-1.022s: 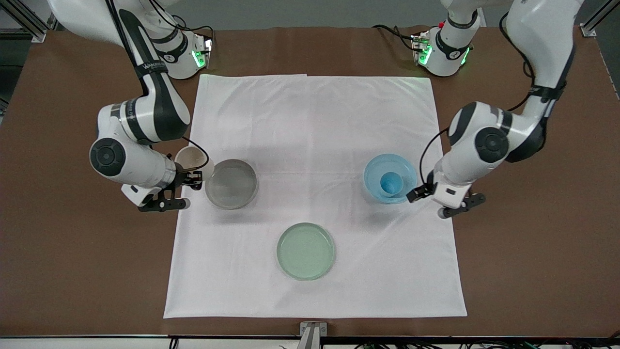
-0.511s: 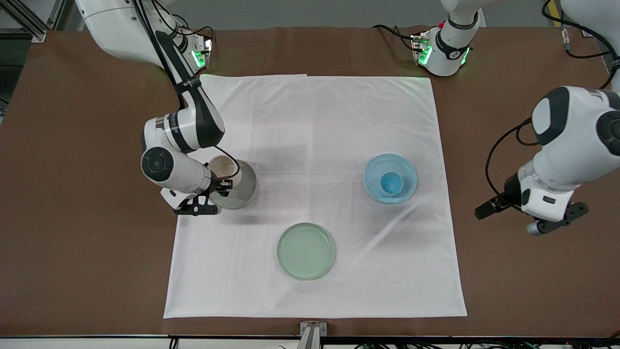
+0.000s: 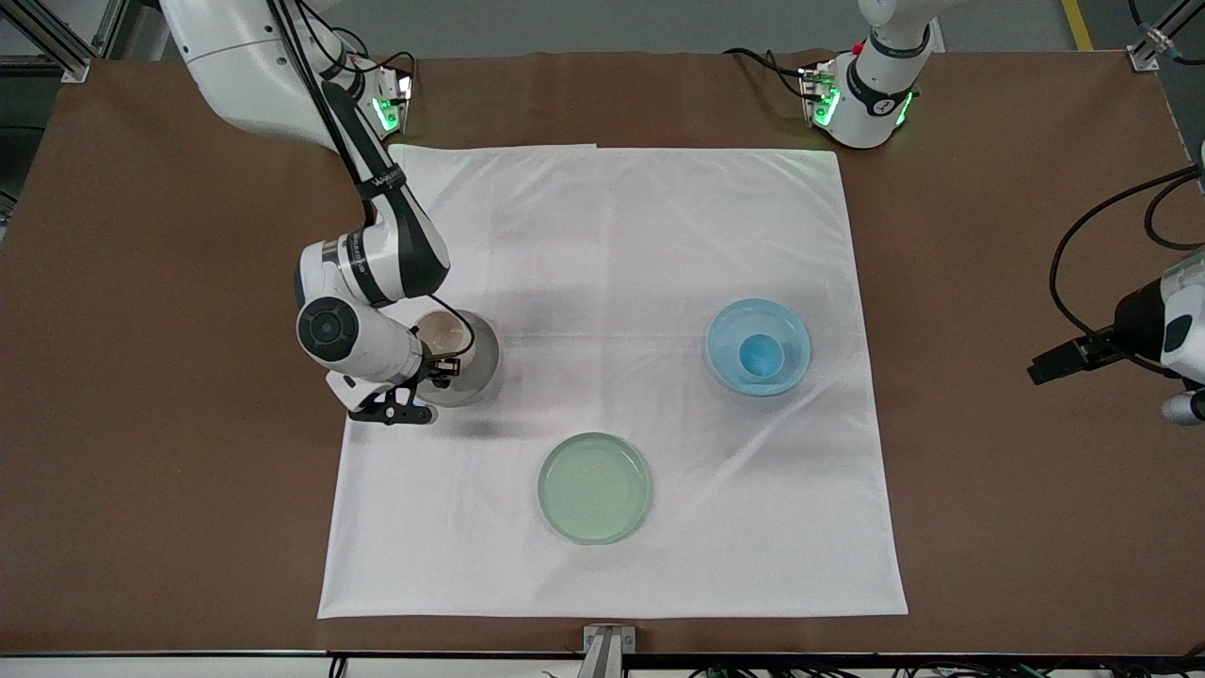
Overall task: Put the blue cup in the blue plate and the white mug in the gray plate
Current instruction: 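Release the cup and withdraw the left gripper while the right gripper lowers the mug, then open the right gripper over the gray plate and withdraw it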
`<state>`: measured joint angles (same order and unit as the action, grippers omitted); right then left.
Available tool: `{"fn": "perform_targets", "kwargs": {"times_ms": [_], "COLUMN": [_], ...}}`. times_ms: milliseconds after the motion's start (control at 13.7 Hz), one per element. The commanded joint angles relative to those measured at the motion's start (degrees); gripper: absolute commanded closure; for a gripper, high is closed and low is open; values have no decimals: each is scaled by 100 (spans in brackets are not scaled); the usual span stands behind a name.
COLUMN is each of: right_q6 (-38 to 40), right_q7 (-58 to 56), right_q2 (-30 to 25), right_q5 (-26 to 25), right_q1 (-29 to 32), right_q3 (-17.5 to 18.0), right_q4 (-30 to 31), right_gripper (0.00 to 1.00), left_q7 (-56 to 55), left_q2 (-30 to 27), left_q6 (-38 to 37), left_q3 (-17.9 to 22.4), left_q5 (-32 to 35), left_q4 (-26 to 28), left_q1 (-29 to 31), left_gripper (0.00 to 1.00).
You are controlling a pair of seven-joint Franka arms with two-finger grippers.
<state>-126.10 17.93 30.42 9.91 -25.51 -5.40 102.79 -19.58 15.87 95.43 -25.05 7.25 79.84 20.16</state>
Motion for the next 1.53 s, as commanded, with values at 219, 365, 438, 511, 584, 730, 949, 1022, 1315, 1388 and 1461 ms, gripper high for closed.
{"fn": "perform_targets", "kwargs": {"times_ms": [219,365,438,511,584,730,949,1022,1315,1388,1461], "right_q6": [24,77,94,303,732,1671,3105,3457,4443,4506,4576], "right_q7": [97,88,88,88,88,97,18,0,-393,-622,-859], "right_q2": [87,69,-9,-149,-394,-1017,-2037,-2318,-3269,-3392,-3472], "right_q5": [-94,-94,-103,-103,-103,-112,-121,-147,-630,-639,-648], "right_q1": [28,37,72,72,90,151,466,642,1222,1424,1600], "right_q3": [-5,-22,-22,-22,-31,-110,-338,-347,-347,-347,-356], "right_q4": [-137,-154,-146,-154,-172,-155,-120,-119,-67,-40,-32], "right_gripper": [69,0,0,0,0,0,0,0,0,0,0], "left_q7": [1261,1604,1702,1694,1720,1808,1747,1712,1650,1537,1440], "left_q2": [-734,-865,-1145,-1322,-1384,-1708,-2175,-2254,-2308,-2299,-2273], "left_q6": [-848,-1122,-1158,-1158,-1176,-1281,-1009,-991,-790,-746,-736], "left_q3": [-141,-89,173,541,884,1290,1608,1608,1766,1784,1880], "left_q5": [22,-126,-293,-442,-487,-680,-795,-795,-804,-804,-804], "left_q4": [23,14,67,180,268,749,1349,1472,1588,1588,1588], "left_q1": [419,411,323,-95,-439,-740,-1066,-1084,-1338,-1382,-1531], "left_gripper": [0,0,0,0,0,0,0,0,0,0,0]}}
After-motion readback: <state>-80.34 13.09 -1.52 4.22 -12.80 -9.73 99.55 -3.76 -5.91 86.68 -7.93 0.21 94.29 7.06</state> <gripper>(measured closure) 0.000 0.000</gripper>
